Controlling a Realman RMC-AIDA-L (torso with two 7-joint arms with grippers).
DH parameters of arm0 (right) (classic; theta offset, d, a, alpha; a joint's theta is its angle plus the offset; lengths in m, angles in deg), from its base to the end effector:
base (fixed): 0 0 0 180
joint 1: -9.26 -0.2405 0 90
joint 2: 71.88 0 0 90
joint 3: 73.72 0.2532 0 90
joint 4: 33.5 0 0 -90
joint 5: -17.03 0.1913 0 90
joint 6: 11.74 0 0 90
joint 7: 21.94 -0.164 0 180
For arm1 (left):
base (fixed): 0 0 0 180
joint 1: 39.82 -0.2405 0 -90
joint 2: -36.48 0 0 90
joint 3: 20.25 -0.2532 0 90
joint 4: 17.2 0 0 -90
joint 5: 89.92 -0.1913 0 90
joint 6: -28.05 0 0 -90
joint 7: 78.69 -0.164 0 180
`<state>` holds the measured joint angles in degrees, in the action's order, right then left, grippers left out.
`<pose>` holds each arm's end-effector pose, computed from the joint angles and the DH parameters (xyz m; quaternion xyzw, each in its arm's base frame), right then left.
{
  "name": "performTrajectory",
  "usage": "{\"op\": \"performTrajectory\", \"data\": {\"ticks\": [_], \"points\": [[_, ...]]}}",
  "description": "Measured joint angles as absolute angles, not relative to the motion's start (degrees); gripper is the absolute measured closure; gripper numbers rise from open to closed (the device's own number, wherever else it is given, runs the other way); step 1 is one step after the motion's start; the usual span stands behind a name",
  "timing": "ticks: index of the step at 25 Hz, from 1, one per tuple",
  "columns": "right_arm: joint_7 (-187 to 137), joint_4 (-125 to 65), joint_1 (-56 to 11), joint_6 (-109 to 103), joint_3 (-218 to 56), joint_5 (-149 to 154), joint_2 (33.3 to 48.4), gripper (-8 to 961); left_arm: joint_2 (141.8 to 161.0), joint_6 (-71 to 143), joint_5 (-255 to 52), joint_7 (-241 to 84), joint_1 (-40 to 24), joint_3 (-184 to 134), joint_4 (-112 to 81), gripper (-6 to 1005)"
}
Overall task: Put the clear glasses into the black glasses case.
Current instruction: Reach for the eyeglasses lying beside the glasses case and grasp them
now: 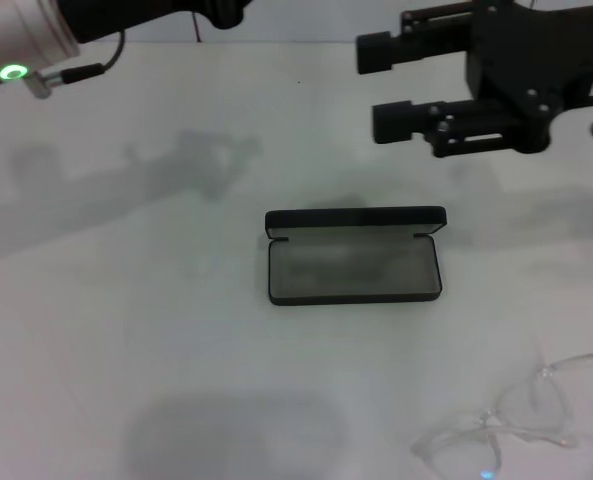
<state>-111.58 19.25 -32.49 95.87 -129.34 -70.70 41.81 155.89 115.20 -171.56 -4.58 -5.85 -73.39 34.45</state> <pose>0.0865 0.3244 0.0485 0.9339 0.0354 -0.3531 0.0435 -0.1170 0.3612 0.0411 -0.8889 0.0047 -0.4148 0.1941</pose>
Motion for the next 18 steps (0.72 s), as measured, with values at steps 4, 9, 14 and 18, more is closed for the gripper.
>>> {"op": "performTrajectory", "data": {"ticks": [4,9,14,18], "points": [[-117.31,27.71,-29.13,95.76,-129.43,-74.44,40.81,395,155.37,115.24,-171.39,1.01,-7.75,-72.90,37.48,907],[-125.54,43.14,-25.08,97.95,-129.60,-84.44,40.91,401,153.90,116.52,-171.46,9.63,-9.92,-73.22,39.66,906],[-128.82,55.45,-19.28,101.65,-129.11,-89.26,41.84,403,153.43,120.71,-171.47,14.34,-11.18,-72.99,39.45,905],[-128.17,62.40,-13.80,103.02,-125.29,-88.82,42.50,405,153.53,122.47,-170.60,15.96,-12.64,-72.92,39.30,890]]}}
